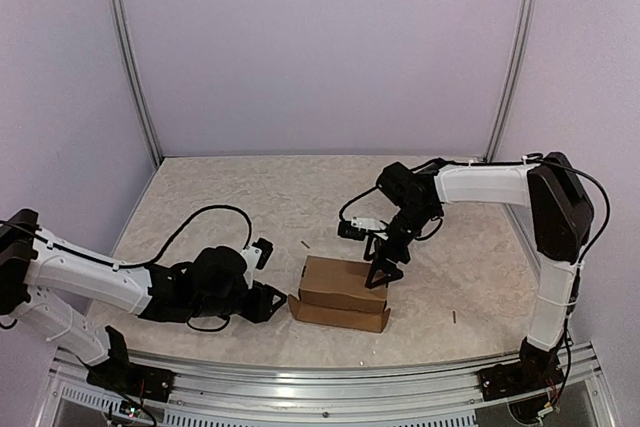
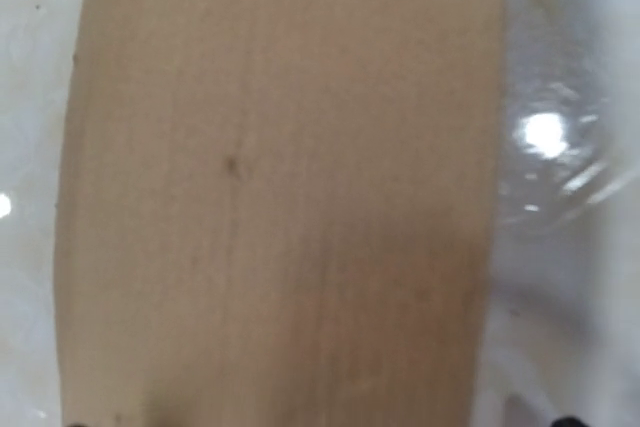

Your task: Fold the paper box

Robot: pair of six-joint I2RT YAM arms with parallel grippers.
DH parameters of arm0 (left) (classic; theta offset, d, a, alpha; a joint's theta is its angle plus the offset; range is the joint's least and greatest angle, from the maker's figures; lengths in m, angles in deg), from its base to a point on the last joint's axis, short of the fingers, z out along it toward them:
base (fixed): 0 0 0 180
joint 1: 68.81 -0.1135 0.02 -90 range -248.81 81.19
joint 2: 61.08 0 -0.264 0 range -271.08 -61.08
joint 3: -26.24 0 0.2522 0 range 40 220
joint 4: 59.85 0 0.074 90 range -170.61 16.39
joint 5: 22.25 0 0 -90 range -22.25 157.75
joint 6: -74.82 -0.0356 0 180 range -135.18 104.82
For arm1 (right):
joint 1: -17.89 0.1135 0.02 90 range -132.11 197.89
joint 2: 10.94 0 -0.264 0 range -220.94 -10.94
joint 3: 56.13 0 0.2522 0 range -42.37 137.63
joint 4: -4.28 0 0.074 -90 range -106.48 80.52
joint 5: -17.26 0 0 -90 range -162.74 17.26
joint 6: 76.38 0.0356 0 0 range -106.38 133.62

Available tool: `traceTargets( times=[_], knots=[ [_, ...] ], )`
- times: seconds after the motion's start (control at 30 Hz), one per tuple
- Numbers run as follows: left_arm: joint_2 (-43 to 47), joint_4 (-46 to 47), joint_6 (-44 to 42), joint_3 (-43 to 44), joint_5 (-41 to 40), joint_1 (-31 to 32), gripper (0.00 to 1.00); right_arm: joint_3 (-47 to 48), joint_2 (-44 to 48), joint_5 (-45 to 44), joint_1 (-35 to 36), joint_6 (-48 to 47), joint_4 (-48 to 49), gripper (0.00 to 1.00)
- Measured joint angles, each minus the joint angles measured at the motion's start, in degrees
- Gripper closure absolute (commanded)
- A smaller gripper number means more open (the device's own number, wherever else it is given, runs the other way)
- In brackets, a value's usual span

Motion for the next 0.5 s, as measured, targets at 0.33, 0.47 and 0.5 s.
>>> traceTargets(
  times=[0.33,0.47,0.5],
  knots=[
    [-6.88,-1.46,6.40,2.14,2.97,2.89,0.61,0.11,7.96,-3.06,-2.14,0.74,1.44,0.00],
    [-8.81,-1.66,6.60,3.82,2.49,3.10,0.66,-7.80,17.62,-5.33,-2.49,-0.24,6.99,0.00],
    [-9.11,-1.68,6.51,4.15,2.25,3.15,0.67,-10.38,20.55,-5.79,-2.49,-1.07,8.90,0.00]
  ],
)
